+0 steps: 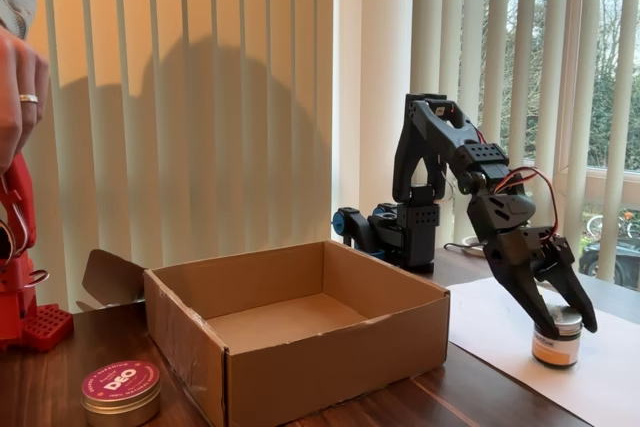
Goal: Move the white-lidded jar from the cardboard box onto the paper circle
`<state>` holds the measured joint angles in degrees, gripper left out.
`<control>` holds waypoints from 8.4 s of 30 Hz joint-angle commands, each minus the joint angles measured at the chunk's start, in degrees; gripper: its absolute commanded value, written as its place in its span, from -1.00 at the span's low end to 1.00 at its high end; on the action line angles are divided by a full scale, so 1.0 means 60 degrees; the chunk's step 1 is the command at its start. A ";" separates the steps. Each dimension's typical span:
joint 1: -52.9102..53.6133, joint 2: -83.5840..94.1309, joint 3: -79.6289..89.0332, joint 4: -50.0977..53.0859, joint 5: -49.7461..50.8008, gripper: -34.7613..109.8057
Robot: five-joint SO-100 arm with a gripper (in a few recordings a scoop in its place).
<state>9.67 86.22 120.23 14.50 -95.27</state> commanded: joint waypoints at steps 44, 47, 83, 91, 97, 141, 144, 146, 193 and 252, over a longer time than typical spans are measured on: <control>-0.1948 1.1382 0.6665 -0.0396 1.1382 -0.52; -0.2080 1.3008 0.7397 0.2051 1.2202 -0.52; -0.2358 1.8237 0.8818 1.0254 1.4004 -0.52; -0.2373 1.8237 0.8818 1.0254 1.3975 -0.51; -0.2256 1.8237 0.8818 1.0254 1.4092 -0.52; -0.2271 1.8237 0.8818 1.0254 1.4077 -0.52; -0.2271 1.8237 0.8818 1.0254 1.4077 -0.52; -0.2271 1.8237 0.8818 1.0254 1.4077 -0.52; -0.2271 1.8237 0.8818 1.0254 1.4077 -0.52; -0.2271 1.8237 0.8818 1.0254 1.4077 -0.52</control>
<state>-2.99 192.13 173.41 74.36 -10.02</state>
